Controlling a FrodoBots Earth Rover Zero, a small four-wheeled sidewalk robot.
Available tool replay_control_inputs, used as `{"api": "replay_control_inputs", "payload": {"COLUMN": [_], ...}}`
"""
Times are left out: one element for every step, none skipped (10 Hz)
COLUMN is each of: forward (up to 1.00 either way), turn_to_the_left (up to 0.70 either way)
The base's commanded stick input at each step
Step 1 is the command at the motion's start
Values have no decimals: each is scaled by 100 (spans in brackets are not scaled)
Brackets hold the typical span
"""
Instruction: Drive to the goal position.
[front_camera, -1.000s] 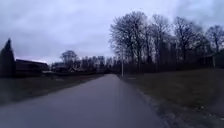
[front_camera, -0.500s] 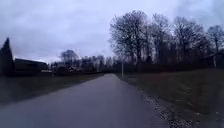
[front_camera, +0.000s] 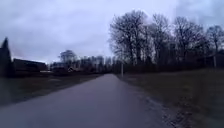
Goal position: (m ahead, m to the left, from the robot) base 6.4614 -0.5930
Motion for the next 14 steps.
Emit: {"api": "replay_control_inputs", "payload": {"forward": [70,70,70,70,70,70,70,70,70,70,70,70,70,70], "turn_to_the_left": [0,0,0,0,0,0,0,0,0,0,0,0,0,0]}}
